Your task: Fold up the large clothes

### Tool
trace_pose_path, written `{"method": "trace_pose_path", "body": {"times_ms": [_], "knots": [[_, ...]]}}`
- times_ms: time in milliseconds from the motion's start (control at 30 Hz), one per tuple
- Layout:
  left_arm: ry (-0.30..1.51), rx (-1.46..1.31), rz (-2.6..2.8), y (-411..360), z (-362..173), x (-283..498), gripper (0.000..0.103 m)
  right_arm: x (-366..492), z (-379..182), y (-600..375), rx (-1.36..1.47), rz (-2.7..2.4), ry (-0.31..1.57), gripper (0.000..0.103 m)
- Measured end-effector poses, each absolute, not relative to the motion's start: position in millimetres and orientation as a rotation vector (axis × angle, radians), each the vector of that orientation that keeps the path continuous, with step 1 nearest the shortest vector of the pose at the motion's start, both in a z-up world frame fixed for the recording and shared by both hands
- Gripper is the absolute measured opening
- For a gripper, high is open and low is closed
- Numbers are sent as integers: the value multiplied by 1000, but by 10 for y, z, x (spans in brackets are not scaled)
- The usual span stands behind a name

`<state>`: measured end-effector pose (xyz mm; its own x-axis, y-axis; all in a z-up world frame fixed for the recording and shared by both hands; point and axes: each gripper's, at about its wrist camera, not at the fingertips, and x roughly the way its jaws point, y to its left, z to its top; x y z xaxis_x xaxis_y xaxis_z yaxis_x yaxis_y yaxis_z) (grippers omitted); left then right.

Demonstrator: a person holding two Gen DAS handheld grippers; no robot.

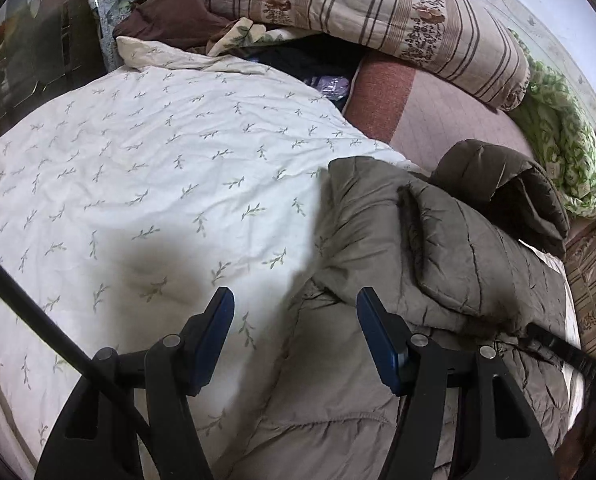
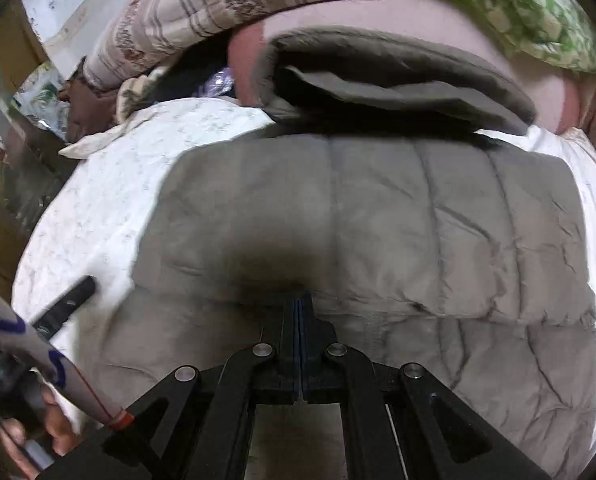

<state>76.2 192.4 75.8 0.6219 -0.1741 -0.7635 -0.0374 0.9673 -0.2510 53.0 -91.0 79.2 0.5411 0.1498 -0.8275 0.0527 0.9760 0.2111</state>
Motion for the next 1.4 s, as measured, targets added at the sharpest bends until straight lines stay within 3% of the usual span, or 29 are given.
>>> {"method": "trace_pose_path", "body": {"times_ms": [67,100,133,167,333,500,633,800,867,900,933,967,1000,1033,1133,1400], "knots": [[892,-265,-103,1924,800,724,63,573,861,-1165,256,29,978,27],[886,-266,-115,1913,830,710,63,602,932,-1293,269,4,961,70],[878,-266,-135,1885,874,706,63,629,1052,-1493,280,-49,918,94],[873,-272,-154,1858,910,706,64,630,1185,-1689,278,-104,849,95],[859,-367,-361,1539,1111,894,72,809,1453,-2399,304,-152,785,95],[884,-551,-642,1035,1323,1506,82,1086,1251,-3222,765,-35,798,95],[936,-660,-759,620,1354,2124,83,1329,887,-3588,1101,40,793,95],[1041,-690,-752,195,1157,2648,83,1653,619,-3577,1185,50,833,92],[1068,-648,-683,86,1051,2751,83,1764,564,-3547,1157,18,854,70],[1076,-632,-666,48,1012,2773,83,1785,531,-3555,1145,10,867,35],[1093,-615,-645,7,978,2794,75,1827,488,-3553,1140,21,882,14],[1121,-600,-627,-26,918,2793,64,1847,470,-3518,1126,25,900,14],[1140,-589,-628,-47,893,2791,39,1861,497,-3497,1098,21,900,12],[1160,-561,-625,-68,879,2763,28,1840,542,-3455,1060,22,897,10],[1140,-467,-591,-51,1010,2608,22,1707,688,-3353,1019,66,884,9],[1010,-380,-612,361,1649,1633,18,886,1317,-3077,1000,227,814,8]]}}
